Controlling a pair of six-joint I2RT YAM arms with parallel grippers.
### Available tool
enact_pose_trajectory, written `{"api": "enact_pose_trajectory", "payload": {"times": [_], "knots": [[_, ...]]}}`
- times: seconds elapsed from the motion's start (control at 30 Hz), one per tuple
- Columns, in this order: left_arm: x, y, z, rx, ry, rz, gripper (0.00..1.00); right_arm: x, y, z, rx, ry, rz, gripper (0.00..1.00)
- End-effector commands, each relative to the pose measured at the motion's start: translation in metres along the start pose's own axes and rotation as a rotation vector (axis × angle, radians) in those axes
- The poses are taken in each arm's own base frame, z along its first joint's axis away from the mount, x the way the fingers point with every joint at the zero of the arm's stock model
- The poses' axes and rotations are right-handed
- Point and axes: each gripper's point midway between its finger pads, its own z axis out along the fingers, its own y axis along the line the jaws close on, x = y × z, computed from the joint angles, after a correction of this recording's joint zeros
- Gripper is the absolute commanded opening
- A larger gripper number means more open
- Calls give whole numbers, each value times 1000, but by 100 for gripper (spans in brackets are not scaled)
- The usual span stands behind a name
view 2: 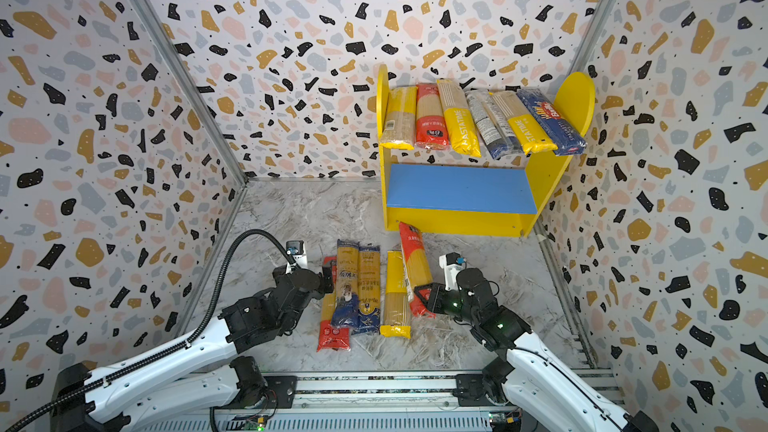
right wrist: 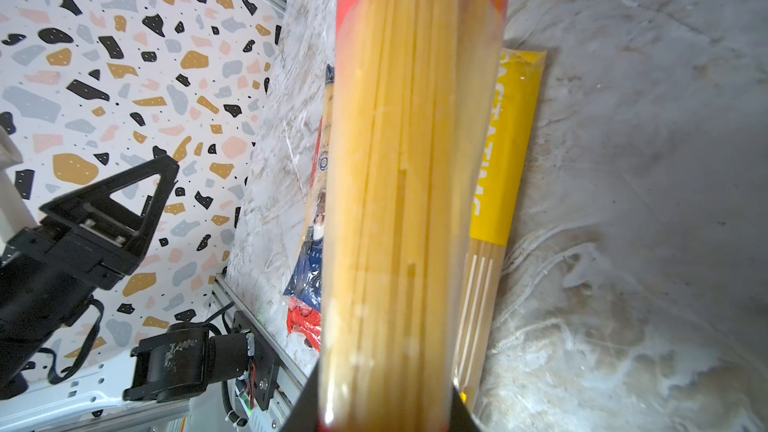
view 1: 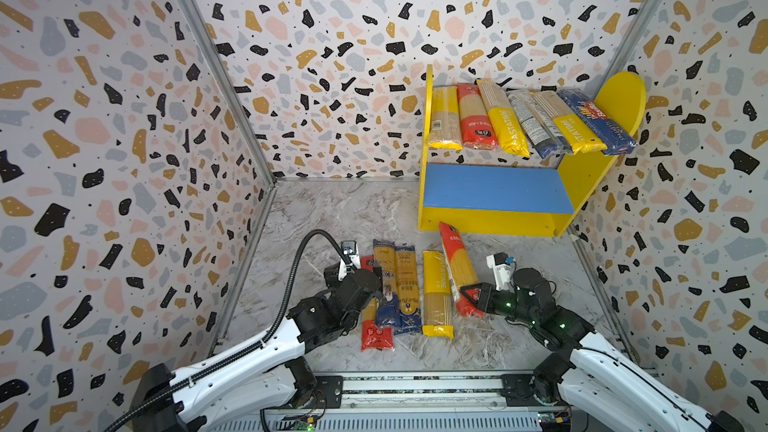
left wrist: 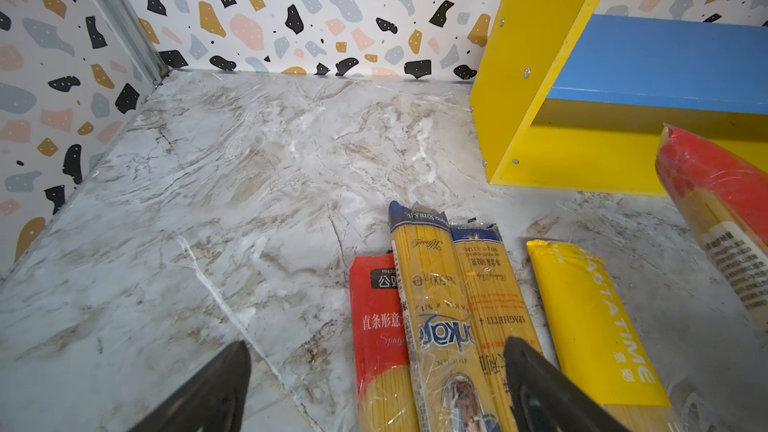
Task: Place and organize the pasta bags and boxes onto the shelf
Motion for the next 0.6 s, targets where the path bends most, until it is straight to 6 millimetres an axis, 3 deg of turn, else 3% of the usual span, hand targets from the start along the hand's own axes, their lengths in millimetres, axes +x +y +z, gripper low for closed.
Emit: {"api": "enact_pose_trajectory", "payload": {"times": [0.0,0.3,0.57], "knots": [[-23,-4,-4,-2,-47,-10,94,-63,75,-26,-225,-198,-172,22],[-41,-4,-12,2,-83,-2,94,-112,93,-30,-238,-263,-233,22],[-52,-4,-15,-5,-108,14,95,-155,99,-16,-259,-318,-272,22]]}}
